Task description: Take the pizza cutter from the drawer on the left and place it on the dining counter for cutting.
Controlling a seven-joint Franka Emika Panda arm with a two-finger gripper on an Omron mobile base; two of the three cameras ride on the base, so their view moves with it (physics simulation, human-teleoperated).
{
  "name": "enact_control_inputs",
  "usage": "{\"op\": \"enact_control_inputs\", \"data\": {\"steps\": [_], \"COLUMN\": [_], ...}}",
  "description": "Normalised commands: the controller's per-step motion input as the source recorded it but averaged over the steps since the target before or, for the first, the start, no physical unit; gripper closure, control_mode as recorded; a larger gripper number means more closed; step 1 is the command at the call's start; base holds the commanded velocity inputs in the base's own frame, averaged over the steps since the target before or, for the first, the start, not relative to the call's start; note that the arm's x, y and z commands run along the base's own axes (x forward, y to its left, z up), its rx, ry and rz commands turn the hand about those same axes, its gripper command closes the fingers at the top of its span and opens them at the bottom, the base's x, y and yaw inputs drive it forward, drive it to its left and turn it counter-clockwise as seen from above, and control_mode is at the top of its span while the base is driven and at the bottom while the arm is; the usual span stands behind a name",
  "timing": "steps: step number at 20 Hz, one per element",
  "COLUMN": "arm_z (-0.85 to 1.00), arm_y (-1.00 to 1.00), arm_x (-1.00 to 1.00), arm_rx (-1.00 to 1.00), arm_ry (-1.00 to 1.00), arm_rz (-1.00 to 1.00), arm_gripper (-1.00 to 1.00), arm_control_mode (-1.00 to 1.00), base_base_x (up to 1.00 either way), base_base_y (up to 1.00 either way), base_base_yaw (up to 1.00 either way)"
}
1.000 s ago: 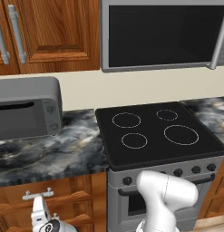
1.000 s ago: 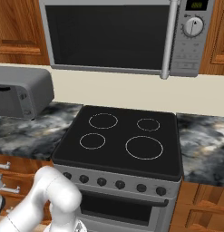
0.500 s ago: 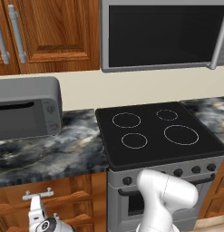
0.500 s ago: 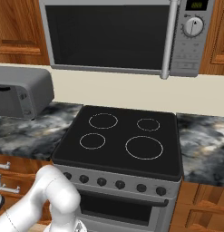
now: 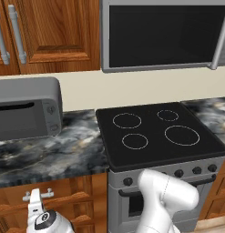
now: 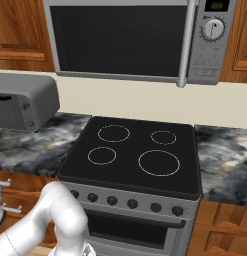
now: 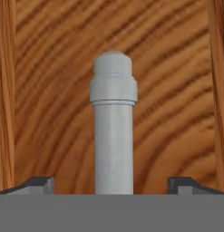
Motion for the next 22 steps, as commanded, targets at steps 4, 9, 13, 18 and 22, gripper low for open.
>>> {"op": "enact_control_inputs", "data": {"steps": [4, 9, 13, 18, 22], "arm_z": [-0.24, -0.19, -0.05, 0.0, 0.0], "arm_y": [0.0, 0.0, 0.0, 0.0, 0.0], "arm_x": [0.16, 0.13, 0.01, 0.0, 0.0], "arm_rx": [0.0, 0.0, 0.0, 0.0, 0.0], "arm_ry": [-0.08, -0.09, -0.03, 0.0, 0.0], "arm_rz": [0.0, 0.0, 0.0, 0.0, 0.0], "arm_gripper": [-1.0, -1.0, 1.0, 1.0, 1.0], "arm_control_mode": [-1.0, -1.0, -1.0, -1.0, -1.0], "base_base_x": [0.0, 0.0, 0.0, 0.0, 0.0], "base_base_y": [0.0, 0.0, 0.0, 0.0, 0.0], "base_base_yaw": [0.0, 0.0, 0.0, 0.0, 0.0]}}
